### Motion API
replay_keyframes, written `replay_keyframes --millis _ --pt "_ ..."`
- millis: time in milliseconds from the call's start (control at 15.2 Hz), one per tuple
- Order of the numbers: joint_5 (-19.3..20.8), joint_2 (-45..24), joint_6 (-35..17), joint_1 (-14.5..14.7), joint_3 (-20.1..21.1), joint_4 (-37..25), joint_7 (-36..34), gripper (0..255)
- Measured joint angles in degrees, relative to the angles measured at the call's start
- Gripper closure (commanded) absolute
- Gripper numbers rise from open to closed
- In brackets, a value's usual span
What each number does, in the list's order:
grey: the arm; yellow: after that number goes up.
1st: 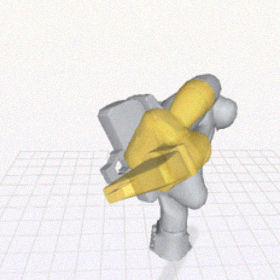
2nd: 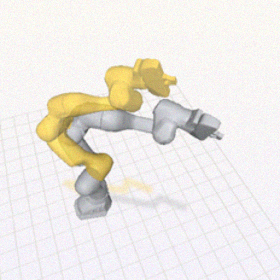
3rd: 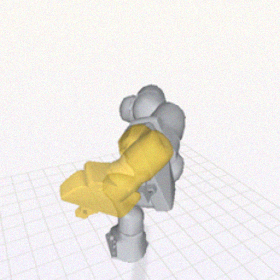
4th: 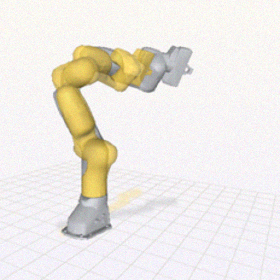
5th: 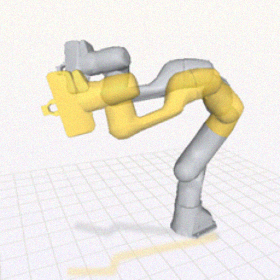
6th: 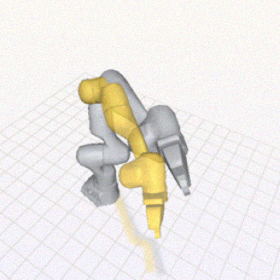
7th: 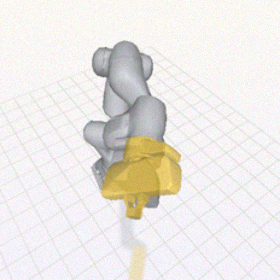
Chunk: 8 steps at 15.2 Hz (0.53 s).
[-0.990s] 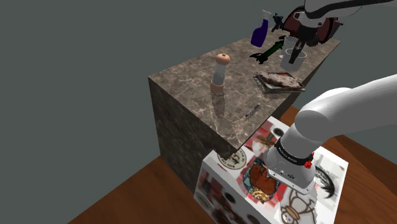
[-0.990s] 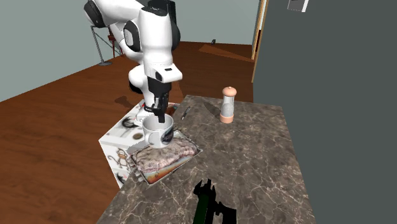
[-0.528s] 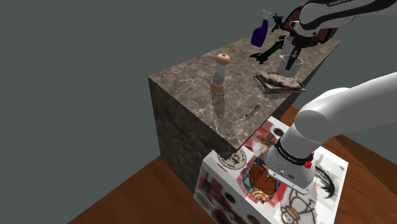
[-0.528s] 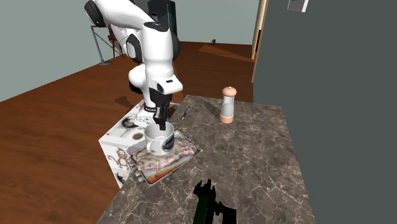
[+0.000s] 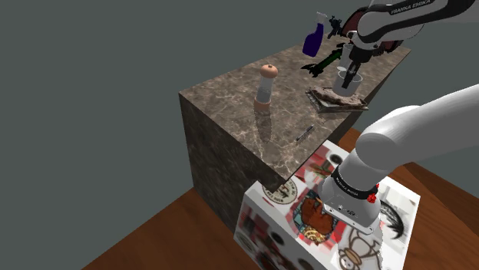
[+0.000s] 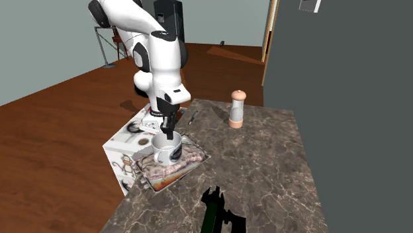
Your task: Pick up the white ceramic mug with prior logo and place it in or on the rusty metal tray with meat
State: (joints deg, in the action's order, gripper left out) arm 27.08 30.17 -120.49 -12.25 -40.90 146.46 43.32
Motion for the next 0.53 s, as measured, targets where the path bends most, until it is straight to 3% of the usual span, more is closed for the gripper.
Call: replay_keyframes --millis 66,132,528 --pt "0.00 -0.01 -0.02 0.00 -0.01 0.00 0.01 255" --pt "0.00 -0.01 -0.02 0.00 -0.01 0.00 0.01 0" --pt "0.00 -0.04 -0.05 0.01 -0.03 0.02 0.01 0"
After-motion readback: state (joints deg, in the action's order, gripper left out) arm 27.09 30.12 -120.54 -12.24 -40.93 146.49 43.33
